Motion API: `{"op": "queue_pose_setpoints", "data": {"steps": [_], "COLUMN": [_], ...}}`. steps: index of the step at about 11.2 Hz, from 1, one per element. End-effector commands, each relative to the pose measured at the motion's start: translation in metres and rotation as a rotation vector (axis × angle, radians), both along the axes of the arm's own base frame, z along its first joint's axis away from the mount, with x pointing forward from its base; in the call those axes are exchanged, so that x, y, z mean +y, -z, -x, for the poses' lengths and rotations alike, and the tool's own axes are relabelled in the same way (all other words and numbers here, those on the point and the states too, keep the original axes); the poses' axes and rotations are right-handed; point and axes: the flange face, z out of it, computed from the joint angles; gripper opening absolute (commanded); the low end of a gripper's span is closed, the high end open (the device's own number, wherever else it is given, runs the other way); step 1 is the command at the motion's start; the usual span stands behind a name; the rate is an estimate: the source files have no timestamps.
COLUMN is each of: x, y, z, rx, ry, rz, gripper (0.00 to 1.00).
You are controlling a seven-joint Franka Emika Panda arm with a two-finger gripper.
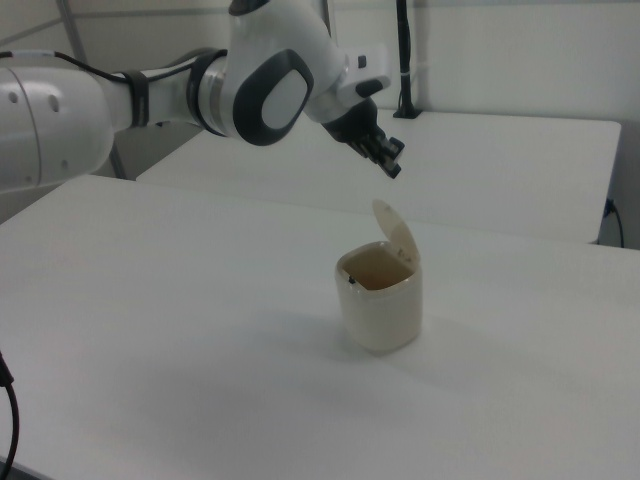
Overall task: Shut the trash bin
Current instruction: 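Move the gripper over the open lid of the cream trash bin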
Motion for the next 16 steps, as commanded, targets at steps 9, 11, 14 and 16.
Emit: {"op": "queue_pose_setpoints", "data": {"steps": [9,11,14,16], "x": [0.006,0.015,0.022,0.032], "y": [0.058,0.067,0.087,0.107], "z": [-0.013,-0.008,0.000,0.000], "rx": [0.159,0.250,0.378,0.420], "ry": [-0.035,-0.078,-0.147,-0.168], "rz": [-0.043,-0.056,-0.070,-0.068], "gripper": [0.02,0.03,0.05,0.07]}}
